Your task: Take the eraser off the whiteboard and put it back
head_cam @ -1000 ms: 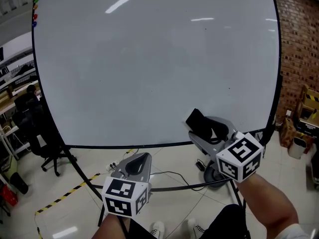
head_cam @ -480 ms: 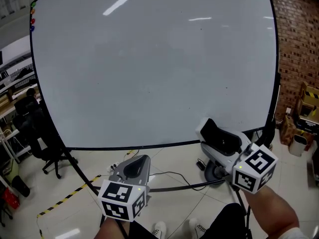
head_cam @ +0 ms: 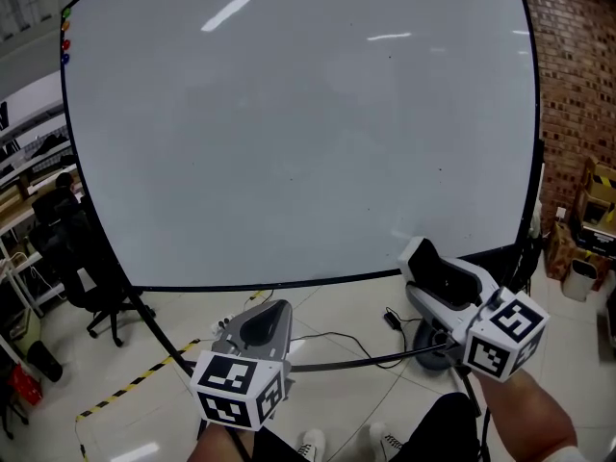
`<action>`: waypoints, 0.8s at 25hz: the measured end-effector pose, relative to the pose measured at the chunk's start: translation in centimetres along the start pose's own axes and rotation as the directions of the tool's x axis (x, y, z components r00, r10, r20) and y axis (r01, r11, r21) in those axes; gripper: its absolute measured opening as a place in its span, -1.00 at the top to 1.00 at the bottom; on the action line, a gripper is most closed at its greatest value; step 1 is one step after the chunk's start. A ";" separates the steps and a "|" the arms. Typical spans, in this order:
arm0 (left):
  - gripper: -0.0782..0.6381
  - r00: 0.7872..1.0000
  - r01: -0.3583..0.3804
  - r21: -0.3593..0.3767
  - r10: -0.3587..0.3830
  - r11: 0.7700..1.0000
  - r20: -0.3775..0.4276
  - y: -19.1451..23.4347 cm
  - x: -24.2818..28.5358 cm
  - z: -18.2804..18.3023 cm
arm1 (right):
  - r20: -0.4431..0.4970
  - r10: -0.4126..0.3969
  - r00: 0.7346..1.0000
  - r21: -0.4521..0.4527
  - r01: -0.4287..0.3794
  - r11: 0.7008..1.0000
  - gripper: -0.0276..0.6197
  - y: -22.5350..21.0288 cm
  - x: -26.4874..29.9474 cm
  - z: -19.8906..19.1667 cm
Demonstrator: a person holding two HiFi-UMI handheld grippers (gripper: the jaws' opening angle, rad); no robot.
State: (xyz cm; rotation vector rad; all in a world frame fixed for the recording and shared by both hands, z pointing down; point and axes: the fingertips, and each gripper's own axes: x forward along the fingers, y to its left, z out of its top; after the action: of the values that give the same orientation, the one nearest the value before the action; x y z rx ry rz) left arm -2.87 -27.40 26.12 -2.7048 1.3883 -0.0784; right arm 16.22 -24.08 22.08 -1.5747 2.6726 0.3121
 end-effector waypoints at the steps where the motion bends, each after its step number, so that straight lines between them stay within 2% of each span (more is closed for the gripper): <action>1: 0.73 1.000 0.000 0.002 0.000 1.000 0.004 0.0 0.0 0.1 | -0.001 0.000 1.000 -0.001 0.000 1.000 0.17 0.2 -0.3 -0.1; 13: 0.73 1.000 -0.006 0.008 0.006 1.000 0.015 0.2 -0.2 0.5 | -0.012 0.000 1.000 0.004 0.000 1.000 0.17 0.6 -1.3 -0.6; 20: 0.73 1.000 -0.017 0.025 0.016 1.000 0.007 0.3 -0.3 0.5 | -0.021 -0.016 1.000 -0.053 0.015 0.999 0.17 0.7 -1.4 -0.9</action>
State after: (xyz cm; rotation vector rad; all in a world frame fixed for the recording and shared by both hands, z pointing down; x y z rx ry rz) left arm -3.24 -27.25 25.57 -2.6706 1.3981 -0.0840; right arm 16.42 -22.70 23.27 -1.6218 2.6878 0.3699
